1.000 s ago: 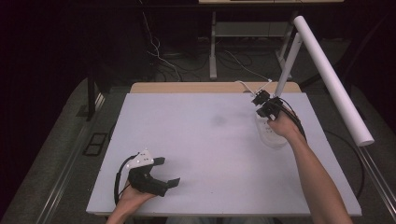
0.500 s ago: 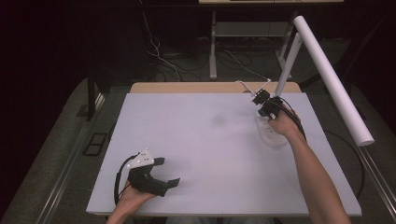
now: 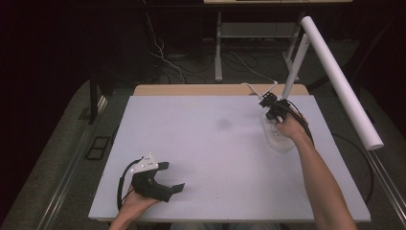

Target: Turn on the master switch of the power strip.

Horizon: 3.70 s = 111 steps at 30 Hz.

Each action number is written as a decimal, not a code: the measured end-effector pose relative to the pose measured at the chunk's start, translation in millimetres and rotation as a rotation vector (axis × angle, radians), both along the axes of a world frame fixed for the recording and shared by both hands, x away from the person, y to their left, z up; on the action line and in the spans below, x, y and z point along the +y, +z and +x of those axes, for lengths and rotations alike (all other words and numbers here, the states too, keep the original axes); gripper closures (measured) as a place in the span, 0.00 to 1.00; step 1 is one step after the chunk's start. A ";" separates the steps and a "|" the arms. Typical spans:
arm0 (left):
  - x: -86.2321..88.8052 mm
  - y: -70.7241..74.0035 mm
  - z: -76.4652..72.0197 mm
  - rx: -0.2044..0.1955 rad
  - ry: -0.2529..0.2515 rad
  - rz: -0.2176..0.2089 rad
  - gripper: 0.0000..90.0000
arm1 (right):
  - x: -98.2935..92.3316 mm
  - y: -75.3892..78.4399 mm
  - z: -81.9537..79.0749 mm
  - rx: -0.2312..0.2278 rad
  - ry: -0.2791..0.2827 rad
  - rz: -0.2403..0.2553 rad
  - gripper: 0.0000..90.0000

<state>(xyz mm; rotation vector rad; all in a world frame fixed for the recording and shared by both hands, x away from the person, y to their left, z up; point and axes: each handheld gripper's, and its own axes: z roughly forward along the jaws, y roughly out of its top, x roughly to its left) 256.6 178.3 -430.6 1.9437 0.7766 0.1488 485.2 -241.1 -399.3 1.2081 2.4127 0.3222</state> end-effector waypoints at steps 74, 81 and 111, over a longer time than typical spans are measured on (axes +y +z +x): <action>2.2 -0.9 -0.1 0.008 0.001 0.019 0.00 | 16.2 -4.4 -1.7 -0.040 0.025 -0.019 0.99; 2.4 -1.1 -0.7 0.007 0.002 0.015 0.00 | 27.5 2.2 -8.0 -0.066 0.029 0.021 0.99; -2.8 -0.7 -2.2 0.006 -0.009 0.013 0.00 | 10.2 42.9 -67.8 -0.093 0.056 0.325 0.73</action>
